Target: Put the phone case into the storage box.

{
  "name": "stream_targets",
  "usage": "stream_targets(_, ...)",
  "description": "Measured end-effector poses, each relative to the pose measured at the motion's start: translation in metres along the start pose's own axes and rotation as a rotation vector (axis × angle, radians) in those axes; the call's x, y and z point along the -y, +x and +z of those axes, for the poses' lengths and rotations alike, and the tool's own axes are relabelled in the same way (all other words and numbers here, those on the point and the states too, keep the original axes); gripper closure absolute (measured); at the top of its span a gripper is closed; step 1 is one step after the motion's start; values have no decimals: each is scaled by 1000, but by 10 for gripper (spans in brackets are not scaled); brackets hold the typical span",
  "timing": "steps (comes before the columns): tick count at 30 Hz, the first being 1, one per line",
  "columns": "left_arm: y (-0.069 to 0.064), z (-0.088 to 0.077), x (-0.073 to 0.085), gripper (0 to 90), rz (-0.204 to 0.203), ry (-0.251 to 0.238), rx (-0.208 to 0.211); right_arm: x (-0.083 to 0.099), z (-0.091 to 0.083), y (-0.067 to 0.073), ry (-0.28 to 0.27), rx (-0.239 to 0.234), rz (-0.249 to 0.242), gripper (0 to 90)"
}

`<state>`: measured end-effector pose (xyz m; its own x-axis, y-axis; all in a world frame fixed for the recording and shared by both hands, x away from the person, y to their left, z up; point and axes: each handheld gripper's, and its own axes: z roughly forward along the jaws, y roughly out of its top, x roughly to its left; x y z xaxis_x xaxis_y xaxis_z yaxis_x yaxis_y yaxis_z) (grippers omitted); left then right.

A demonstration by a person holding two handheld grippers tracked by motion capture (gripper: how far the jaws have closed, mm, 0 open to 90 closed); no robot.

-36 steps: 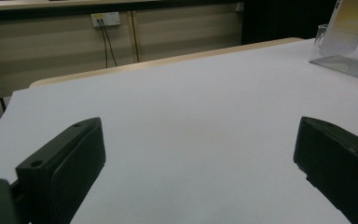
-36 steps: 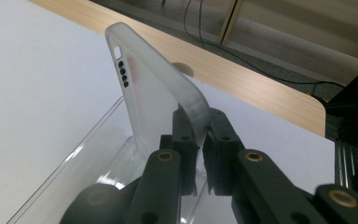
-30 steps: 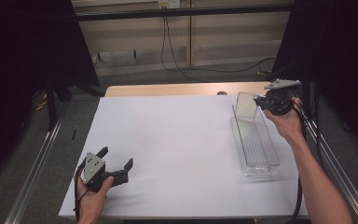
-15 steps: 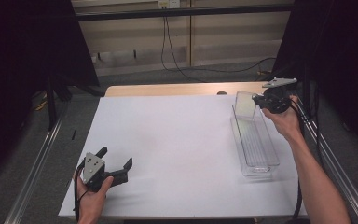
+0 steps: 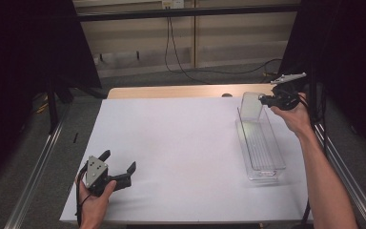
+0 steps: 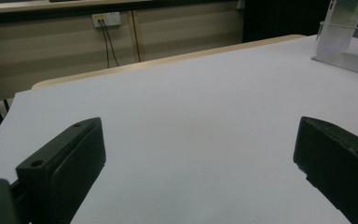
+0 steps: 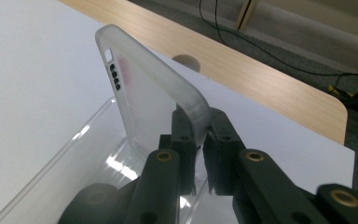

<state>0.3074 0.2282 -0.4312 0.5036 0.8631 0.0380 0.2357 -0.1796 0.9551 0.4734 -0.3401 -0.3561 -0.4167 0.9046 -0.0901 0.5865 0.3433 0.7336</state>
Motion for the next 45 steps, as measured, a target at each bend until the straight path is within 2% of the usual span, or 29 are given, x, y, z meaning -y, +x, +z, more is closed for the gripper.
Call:
stream_targets(1, 0, 0, 0, 22, -10, -4, 1, 0, 0, -1, 6, 3, -2, 828)
stream_targets(8, -1, 0, 0, 22, -3, -3, 0, 0, 3, -5, 2, 3, 31, 822)
stream_targets(12, 0, 0, 0, 23, -8, -6, -1, -1, 4, -6, 0, 3, 32, 820)
stream_targets(27, 0, 0, 0, 23, 12, -1, 4, -3, 7, -8, 0, 7, 50, 810)
stream_targets(35, 0, 0, 0, 23, -1, -4, -1, -3, 9, -8, -6, 10, 57, 805)
stream_targets(45, 1, -1, 0, 23, 5, -2, -1, -3, 9, -8, -11, 4, 72, 772)
